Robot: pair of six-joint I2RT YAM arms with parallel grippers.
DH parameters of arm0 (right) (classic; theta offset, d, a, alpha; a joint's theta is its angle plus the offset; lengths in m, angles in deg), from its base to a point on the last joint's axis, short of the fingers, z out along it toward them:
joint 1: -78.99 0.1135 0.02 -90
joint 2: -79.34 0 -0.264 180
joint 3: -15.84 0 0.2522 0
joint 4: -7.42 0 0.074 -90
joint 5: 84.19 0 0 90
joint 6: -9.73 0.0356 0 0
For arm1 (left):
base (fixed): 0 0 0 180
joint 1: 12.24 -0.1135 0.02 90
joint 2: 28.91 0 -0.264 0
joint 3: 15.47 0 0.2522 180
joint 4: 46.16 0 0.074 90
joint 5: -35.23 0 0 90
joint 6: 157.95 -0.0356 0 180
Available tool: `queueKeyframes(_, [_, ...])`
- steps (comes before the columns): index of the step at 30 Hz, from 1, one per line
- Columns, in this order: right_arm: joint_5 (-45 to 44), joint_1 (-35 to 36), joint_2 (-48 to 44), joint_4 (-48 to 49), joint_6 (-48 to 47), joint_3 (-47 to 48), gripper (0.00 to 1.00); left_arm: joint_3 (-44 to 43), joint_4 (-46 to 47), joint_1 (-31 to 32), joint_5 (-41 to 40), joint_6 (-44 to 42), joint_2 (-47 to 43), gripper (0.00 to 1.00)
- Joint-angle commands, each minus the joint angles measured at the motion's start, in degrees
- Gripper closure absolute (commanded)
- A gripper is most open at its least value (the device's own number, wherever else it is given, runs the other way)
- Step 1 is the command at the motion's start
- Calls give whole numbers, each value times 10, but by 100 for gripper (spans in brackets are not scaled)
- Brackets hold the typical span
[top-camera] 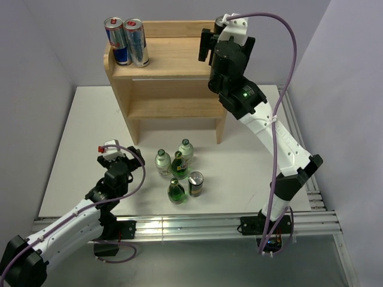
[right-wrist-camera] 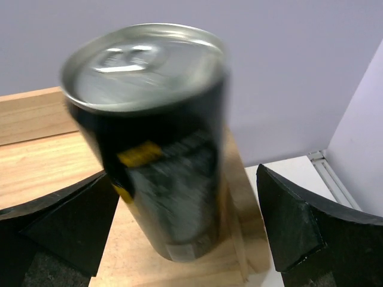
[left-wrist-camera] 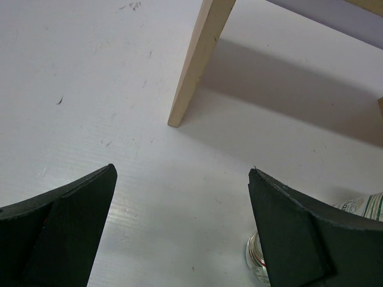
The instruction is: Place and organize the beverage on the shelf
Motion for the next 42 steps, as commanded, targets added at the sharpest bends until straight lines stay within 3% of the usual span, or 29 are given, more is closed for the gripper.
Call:
queueKeyframes(1, [-19,2,-43,23,6,-16,0,-24,17,1,-6,1,2,1])
queueKeyframes(12, [-2,9,-116,22,41,-89,0,-23,17,1,-8,1,-1,1])
queueKeyframes(20, [92,9,-149,5,51,-135,0,-21,16,1,-9,3,-7,1])
queueKeyframes(42, [115,11,-199,10,90,-240,0,-21,15,1,-11,3,-11,1])
